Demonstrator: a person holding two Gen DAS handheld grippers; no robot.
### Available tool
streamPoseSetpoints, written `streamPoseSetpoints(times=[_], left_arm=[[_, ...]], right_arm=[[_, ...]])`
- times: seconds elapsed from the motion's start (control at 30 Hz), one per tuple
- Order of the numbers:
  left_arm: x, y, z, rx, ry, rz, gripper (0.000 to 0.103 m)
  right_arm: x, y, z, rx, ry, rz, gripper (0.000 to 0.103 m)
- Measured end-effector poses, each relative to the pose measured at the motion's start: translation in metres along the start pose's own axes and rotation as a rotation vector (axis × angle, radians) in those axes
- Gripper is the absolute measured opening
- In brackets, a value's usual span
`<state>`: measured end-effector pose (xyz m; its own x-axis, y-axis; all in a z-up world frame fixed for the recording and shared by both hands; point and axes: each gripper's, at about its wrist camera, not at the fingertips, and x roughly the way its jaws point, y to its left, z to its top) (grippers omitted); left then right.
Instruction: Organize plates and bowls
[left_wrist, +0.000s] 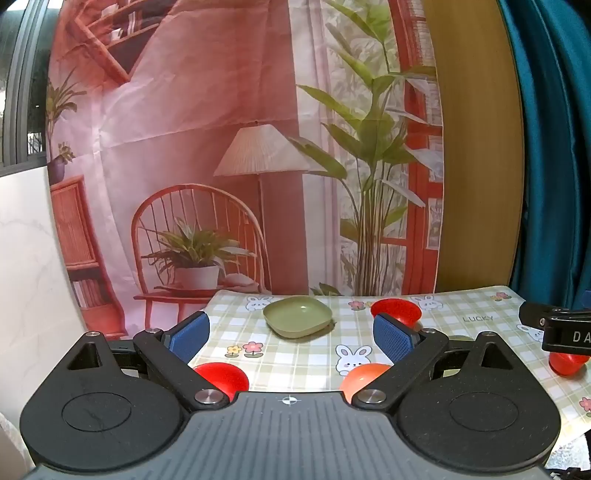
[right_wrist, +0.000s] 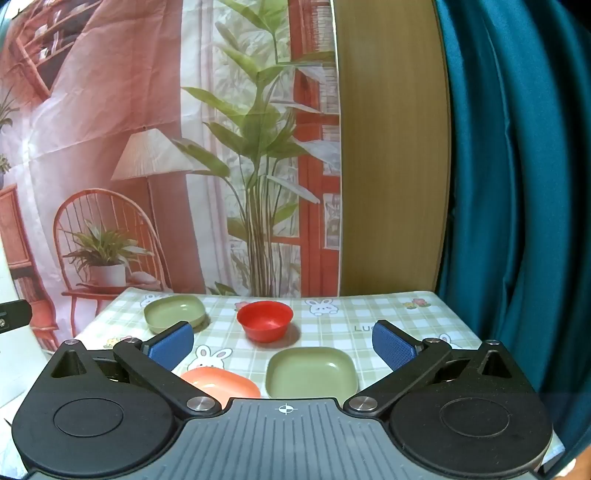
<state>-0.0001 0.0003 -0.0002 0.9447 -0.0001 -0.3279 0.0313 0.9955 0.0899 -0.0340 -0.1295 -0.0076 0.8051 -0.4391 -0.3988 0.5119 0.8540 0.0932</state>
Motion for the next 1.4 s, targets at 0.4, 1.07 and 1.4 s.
streamPoseSetpoints(times=[0.4, 1.07, 1.4], left_arm=[[0.0002, -0.0046, -0.0026, -0.005, 0.006, -0.002, 0.097], [0.0026, 0.0004, -0.0021, 0.000, 0.010, -0.006, 0.097], [0.0046, 0.0007, -0.0024, -0.013, 0.024, -0.010, 0.097]], right_arm=[[-0.0004, 0.0003, -0.0019, 0.002, 0.001, 0.001, 0.103], [-0.0009, -0.0011, -0.0012, 0.007, 0.007, 0.001, 0.103], [0.0039, -0.0009, 0.0025, 0.009, 0.009, 0.004, 0.103]])
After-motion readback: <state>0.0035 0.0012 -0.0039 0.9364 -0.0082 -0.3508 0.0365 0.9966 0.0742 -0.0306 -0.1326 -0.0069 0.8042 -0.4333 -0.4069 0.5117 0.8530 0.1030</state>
